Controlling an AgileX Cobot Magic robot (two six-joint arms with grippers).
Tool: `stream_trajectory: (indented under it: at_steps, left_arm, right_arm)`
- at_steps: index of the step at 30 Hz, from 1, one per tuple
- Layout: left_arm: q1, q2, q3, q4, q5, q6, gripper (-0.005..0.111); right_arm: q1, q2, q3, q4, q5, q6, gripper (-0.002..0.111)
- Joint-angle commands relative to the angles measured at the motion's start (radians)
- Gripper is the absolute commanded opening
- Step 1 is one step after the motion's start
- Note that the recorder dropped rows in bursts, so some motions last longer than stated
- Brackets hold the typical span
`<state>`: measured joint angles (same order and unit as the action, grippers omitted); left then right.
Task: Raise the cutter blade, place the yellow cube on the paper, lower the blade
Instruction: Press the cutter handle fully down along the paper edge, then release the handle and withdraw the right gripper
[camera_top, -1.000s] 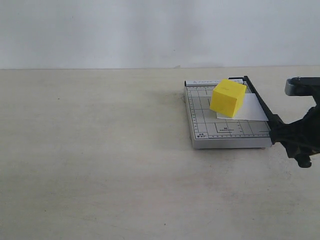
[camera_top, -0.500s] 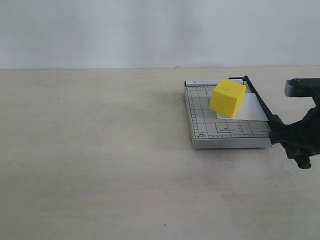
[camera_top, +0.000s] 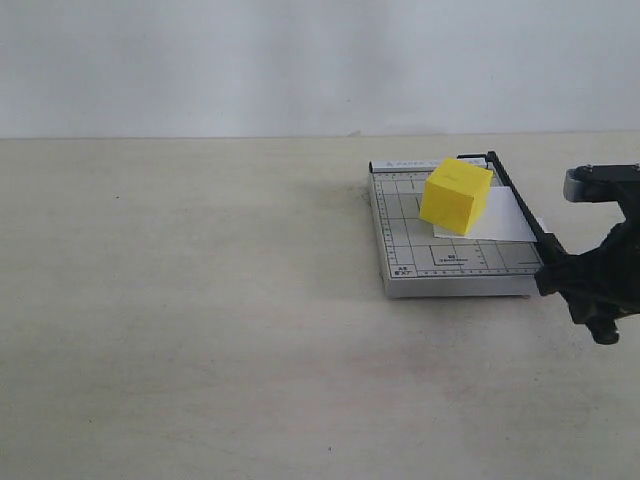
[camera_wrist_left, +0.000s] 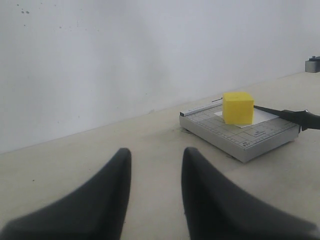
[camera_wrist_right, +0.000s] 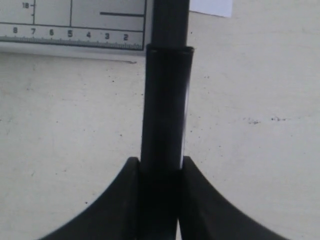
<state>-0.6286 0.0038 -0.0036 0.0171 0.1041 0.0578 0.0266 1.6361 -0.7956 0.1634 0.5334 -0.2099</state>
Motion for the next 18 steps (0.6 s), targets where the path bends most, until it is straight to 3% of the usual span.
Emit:
stream_trajectory:
  at_steps: [1,3,5,14,18]
  left_arm:
    - [0.001,-0.004,0.004,0.002,0.002,0.006,0.033]
    - [0.001,-0.004,0.004,0.002,0.002,0.006,0.033]
    - [0.001,-0.004,0.004,0.002,0.002,0.006,0.033]
    - [0.001,-0.004,0.004,0.002,0.002,0.006,0.033]
    - [0.001,-0.004,0.004,0.002,0.002,0.006,0.033]
  right_arm:
    - [-0.006,-0.008,0.016,-0.002,0.013,-0.066,0.03]
    - [-0.006,-0.009,0.016,0.016,0.011,-0.074,0.056]
    - [-0.006,-0.009,0.016,0.016,0.006,-0.074,0.074]
    - [-0.006,-0.097,0.016,0.039,-0.078,-0.099,0.071]
    - [-0.006,-0.23,0.016,0.059,-0.141,-0.143,0.058]
